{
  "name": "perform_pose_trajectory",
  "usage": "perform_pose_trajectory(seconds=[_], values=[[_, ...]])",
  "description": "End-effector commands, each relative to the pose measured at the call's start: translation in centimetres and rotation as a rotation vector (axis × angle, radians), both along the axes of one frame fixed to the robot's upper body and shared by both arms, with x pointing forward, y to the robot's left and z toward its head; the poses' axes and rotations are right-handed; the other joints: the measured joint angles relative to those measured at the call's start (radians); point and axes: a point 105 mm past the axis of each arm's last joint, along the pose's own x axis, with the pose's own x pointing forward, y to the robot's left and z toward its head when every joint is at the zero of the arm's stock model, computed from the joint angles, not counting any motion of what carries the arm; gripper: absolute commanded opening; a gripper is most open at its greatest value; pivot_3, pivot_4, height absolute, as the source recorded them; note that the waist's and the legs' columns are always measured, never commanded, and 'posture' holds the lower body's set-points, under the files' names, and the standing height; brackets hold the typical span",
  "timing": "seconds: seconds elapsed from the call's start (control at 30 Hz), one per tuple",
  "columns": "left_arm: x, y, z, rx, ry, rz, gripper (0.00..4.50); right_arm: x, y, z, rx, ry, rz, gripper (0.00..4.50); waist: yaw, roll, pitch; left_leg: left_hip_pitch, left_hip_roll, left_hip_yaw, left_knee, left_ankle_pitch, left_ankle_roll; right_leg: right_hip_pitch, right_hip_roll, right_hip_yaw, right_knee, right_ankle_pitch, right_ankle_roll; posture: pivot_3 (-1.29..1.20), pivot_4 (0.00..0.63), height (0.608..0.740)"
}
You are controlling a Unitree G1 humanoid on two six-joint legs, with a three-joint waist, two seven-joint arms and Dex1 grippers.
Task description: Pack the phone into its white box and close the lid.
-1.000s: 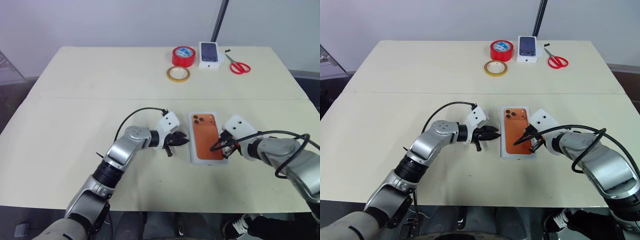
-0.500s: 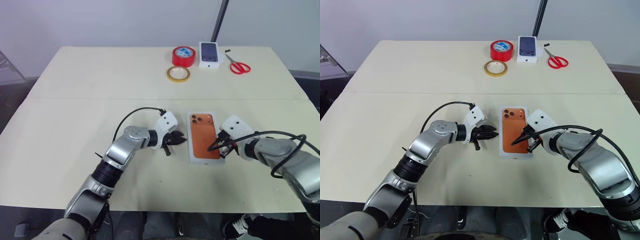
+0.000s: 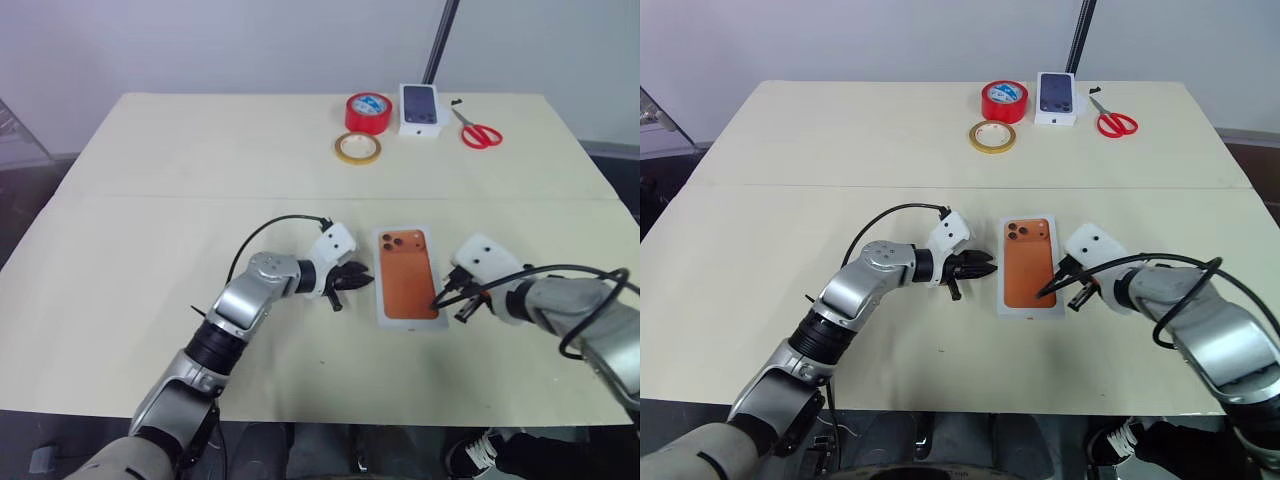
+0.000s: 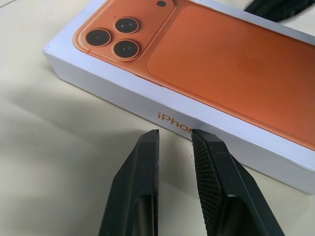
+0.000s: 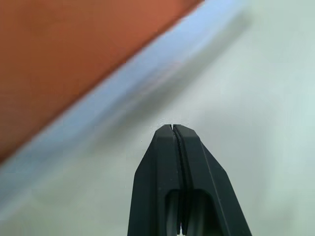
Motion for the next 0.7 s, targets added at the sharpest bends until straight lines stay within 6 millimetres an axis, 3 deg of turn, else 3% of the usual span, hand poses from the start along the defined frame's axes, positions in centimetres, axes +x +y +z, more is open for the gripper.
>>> perform_pose_trajectory(seconds=[0.03,0.27,0.47,0.7], values=[[0.1,-0.9,1.5,-0.035,-0.048,-0.024,1.1,-0.3,-0.2,2.6,-0.02,-0.08,0.057,0.02,0.001,0.0,0.0,0.0,0.0,0.0,0.0,0.0,0.0,0.0,0.0,0.0,0.0,0.0,0.0,0.0,0.15,0.74],[-0.1,-1.3,1.6,-0.05,-0.047,-0.036,1.1,-2.1,2.5,4.0,0.083,-0.069,0.234,0.02,0.001,0.0,0.0,0.0,0.0,0.0,0.0,0.0,0.0,0.001,0.0,0.0,0.0,0.0,0.0,0.0,0.15,0.74],[0.3,-0.9,2.8,-0.098,-0.06,-0.011,1.1,-4.3,3.6,0.5,0.095,0.072,0.278,0.02,0.003,0.0,0.0,0.0,0.0,-0.001,0.001,0.0,0.0,0.002,0.0,0.0,0.0,0.0,0.0,0.0,0.15,0.74],[1.0,-1.6,4.3,-0.141,-0.104,-0.002,1.1,-5.3,2.8,-2.6,0.066,0.159,0.242,0.02,0.001,-0.002,-0.001,0.002,0.0,-0.001,0.002,0.0,0.0,0.003,0.0,-0.001,0.0,0.0,0.0,0.0,0.15,0.74]])
